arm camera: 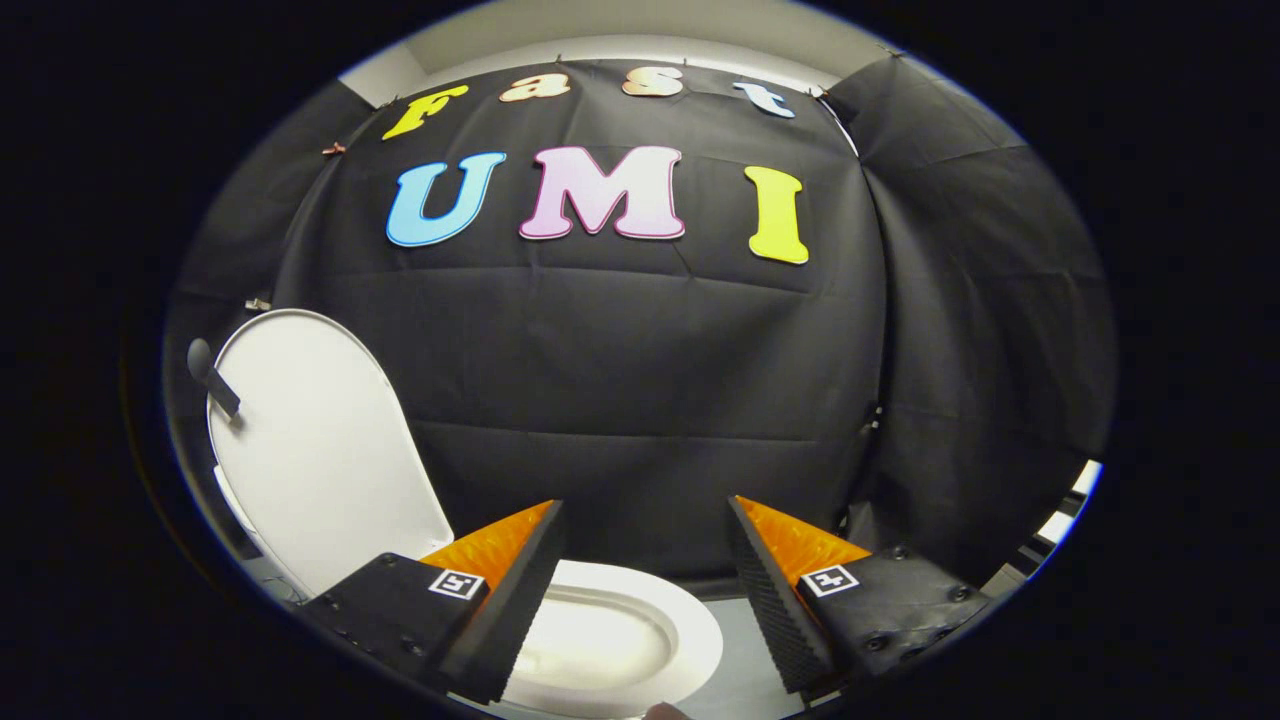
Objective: Open the toilet lid.
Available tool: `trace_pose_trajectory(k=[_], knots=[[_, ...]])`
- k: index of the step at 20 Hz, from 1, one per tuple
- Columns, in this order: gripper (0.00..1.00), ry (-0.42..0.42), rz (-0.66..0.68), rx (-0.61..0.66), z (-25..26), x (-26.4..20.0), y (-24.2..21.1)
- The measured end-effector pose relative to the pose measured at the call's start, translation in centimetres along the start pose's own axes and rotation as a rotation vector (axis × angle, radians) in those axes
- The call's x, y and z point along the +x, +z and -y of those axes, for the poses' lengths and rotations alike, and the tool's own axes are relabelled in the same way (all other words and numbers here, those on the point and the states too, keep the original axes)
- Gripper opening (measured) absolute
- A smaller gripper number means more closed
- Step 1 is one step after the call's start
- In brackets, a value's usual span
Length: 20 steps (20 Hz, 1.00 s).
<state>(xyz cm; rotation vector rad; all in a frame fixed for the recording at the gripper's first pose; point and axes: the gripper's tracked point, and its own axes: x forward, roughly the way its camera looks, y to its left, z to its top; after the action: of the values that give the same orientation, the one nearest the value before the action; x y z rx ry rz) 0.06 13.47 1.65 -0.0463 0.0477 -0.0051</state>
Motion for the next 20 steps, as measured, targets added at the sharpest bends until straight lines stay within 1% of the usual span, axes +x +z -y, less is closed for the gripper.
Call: trace_pose_trajectory(k=[7,10,14,20], knots=[[0.99,-0.023,0.023,0.008,1.2,0.0,0.4],[0.99,-0.018,0.032,0.02,0.6,-0.4,0.7],[0.98,-0.012,0.037,0.0,0.0,-0.5,0.6],[0.98,-0.015,0.026,0.0,0.1,-0.4,0.1]])
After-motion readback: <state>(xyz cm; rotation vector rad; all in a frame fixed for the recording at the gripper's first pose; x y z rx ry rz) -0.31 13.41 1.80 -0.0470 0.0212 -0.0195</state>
